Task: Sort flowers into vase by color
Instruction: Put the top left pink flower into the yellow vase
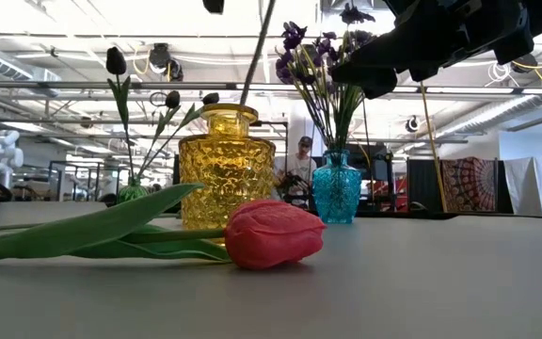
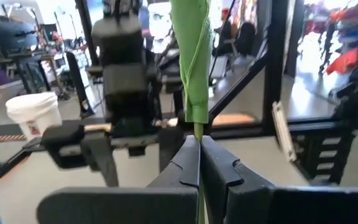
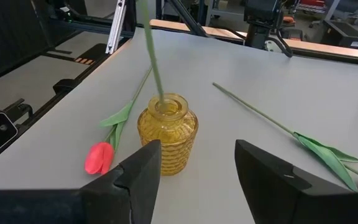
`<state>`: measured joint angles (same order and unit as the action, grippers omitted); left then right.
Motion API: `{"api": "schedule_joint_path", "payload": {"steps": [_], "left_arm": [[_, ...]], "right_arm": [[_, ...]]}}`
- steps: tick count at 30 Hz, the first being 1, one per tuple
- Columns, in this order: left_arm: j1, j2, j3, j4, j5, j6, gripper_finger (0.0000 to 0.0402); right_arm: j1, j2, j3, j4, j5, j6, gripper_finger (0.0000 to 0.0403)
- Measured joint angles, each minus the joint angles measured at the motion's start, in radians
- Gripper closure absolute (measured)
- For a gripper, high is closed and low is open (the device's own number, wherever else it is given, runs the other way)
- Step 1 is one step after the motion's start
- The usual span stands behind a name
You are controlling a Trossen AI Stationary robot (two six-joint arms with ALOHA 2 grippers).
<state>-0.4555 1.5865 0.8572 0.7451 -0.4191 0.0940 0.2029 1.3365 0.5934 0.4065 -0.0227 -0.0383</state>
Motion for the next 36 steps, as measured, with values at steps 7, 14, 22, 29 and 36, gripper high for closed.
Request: {"api": "schedule_joint_path", "payload": {"steps": [7, 14, 22, 29, 36], "left_arm": [[0.019, 0.004, -0.001, -0.021, -0.002, 0.020, 0.0400], [0.022, 0.002, -0.001, -0.124, -0.004, -0.051, 0.0400], [0.019, 0.002, -0.001, -0.269, -0.005, -0.121, 0.0400], [0.017, 0.002, -0.001, -0.318, -0.047, -0.186, 0.0363], [0.017, 0.002, -0.001, -0.378, -0.080, -0.193, 0.0294]], "right_arm": [[0.000, 0.000, 0.000, 0.000, 0.000, 0.000, 0.0206], [0.000, 0.000, 0.000, 0.000, 0.000, 0.000, 0.0206], [0.000, 0.000, 0.000, 0.000, 0.000, 0.000, 0.0206], [0.000, 0.000, 0.000, 0.000, 0.000, 0.000, 0.0206], [0.000, 0.000, 0.000, 0.000, 0.000, 0.000, 0.0206]]}}
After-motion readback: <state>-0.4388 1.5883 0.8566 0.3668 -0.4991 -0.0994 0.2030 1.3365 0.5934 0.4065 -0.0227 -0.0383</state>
